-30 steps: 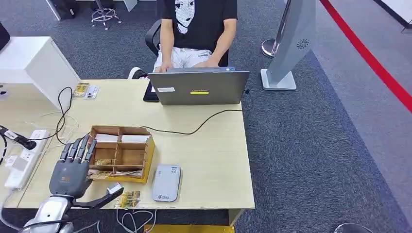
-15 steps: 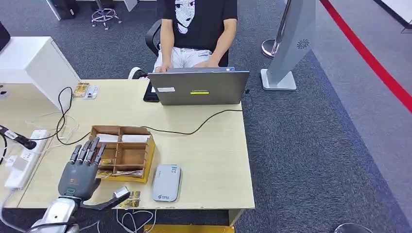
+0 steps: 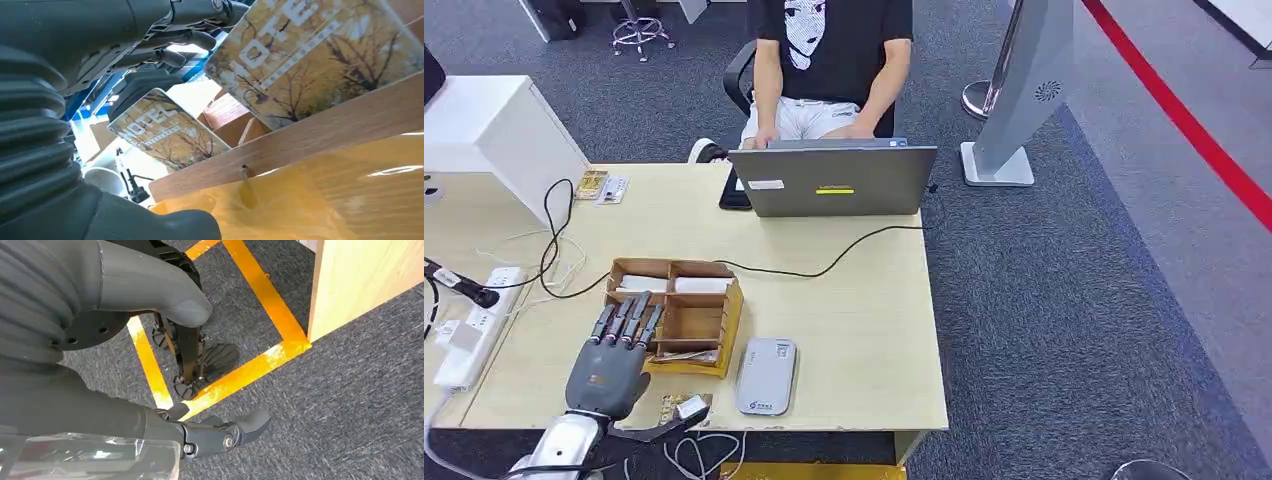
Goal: Pass the card to the sensor for recognition and then transmit it.
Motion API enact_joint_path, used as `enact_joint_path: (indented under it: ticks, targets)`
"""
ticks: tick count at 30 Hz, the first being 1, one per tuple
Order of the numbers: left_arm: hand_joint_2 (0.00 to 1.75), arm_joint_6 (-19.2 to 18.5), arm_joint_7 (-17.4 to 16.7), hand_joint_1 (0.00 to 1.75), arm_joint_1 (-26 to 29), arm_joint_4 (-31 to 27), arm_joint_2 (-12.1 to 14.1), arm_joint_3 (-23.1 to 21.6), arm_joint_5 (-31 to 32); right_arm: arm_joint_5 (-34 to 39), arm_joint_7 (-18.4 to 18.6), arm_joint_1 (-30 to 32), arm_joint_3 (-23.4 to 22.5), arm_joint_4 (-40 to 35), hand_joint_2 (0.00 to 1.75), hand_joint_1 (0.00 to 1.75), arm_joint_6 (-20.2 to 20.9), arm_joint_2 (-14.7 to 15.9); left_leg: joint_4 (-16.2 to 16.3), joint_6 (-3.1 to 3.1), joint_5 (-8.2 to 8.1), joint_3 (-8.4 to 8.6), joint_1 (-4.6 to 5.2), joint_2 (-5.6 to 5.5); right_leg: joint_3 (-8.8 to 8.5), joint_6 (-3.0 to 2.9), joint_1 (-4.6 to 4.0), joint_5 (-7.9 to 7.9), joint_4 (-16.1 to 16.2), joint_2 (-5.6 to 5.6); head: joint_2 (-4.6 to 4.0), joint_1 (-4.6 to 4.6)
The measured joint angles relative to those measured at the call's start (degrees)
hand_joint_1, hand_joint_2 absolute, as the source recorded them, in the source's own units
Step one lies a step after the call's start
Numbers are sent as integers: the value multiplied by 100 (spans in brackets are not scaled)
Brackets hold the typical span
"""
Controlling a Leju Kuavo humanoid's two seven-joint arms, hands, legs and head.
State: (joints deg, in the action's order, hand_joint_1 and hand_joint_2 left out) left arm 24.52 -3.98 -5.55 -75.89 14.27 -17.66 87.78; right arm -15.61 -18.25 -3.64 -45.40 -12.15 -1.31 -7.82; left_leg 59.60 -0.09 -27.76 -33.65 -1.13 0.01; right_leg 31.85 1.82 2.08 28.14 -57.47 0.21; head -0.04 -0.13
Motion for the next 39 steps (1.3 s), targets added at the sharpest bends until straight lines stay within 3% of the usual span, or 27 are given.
enact_joint_path:
  ticks: [12, 26, 27, 28, 39]
  targets:
    - [175, -120, 324, 0, 166, -201, -7, 230, 0, -85, 9, 1, -122, 0, 175, 0, -22, -4, -1, 0, 0, -1, 0, 0, -1, 0, 0, 0, 0, -2, 0, 2]
    - [175, -120, 214, 0, 229, -289, 17, 304, 0, -192, 9, -1, -170, 0, 175, 0, -37, -13, -1, 0, 0, 0, 0, -1, -1, 0, 0, 0, 0, -1, 0, 0]
    - [175, -122, 212, 161, 229, -288, 17, 304, 0, -203, 9, -1, -173, 0, 175, 0, -46, -15, -1, 0, 0, 0, 0, -1, -1, 0, 0, 0, 0, -1, 0, 0]
    - [175, -122, 208, 175, 229, -289, 17, 304, 0, -210, 9, 0, -173, 0, 175, 0, -52, -15, -1, 0, 0, 0, 0, -1, -1, 0, 0, 0, 0, -1, 0, 0]
    - [175, -177, 295, 175, 244, -291, -18, 306, 0, -234, 18, 0, -194, -7, 175, 0, -68, -33, -1, 0, 0, 0, 0, -1, -2, 0, 0, 0, 0, -1, 0, -2]
